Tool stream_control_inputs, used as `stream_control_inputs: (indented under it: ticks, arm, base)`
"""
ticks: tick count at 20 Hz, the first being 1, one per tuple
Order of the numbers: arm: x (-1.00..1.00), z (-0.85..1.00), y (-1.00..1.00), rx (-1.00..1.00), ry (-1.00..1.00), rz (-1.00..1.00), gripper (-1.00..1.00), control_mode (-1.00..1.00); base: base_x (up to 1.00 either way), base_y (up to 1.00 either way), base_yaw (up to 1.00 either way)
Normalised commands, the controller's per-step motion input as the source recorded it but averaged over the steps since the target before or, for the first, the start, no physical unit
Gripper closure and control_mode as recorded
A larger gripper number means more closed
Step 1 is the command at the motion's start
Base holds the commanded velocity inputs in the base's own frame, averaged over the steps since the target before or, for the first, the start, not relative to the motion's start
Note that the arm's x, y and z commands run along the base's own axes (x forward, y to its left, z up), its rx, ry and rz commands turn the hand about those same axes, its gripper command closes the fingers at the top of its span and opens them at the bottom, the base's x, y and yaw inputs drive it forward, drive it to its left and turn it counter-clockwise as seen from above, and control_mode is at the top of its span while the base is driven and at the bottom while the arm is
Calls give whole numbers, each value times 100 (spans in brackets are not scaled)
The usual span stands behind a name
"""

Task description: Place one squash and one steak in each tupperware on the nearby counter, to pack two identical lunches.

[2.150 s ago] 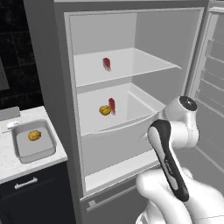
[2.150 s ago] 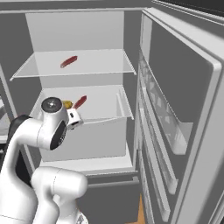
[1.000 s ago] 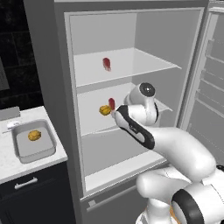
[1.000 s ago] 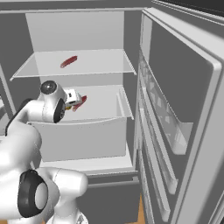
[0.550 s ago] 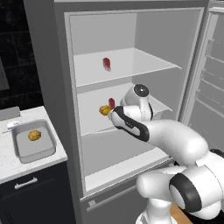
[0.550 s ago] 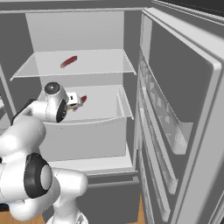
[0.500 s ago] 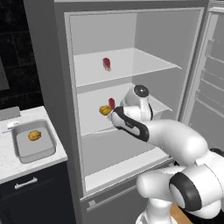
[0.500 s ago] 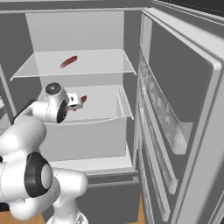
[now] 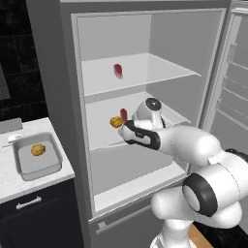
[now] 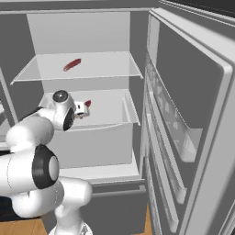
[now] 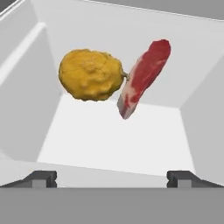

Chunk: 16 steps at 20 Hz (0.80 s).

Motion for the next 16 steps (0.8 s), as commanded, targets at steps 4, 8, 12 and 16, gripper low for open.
stream_control_inputs:
  ticks: [4, 8, 12, 16]
  arm:
    - [73, -12, 5, 0, 0, -3, -100, -100]
    - [40, 0, 0, 0, 0, -1, -100, -100]
    - [44, 0, 8, 0, 0, -2, -100, -100]
    - [57, -7, 18, 0, 0, -4, -100, -100]
  base:
    - [0, 0, 0]
    - [0, 0, 0]
    - [0, 0, 0]
    - [0, 0, 0]
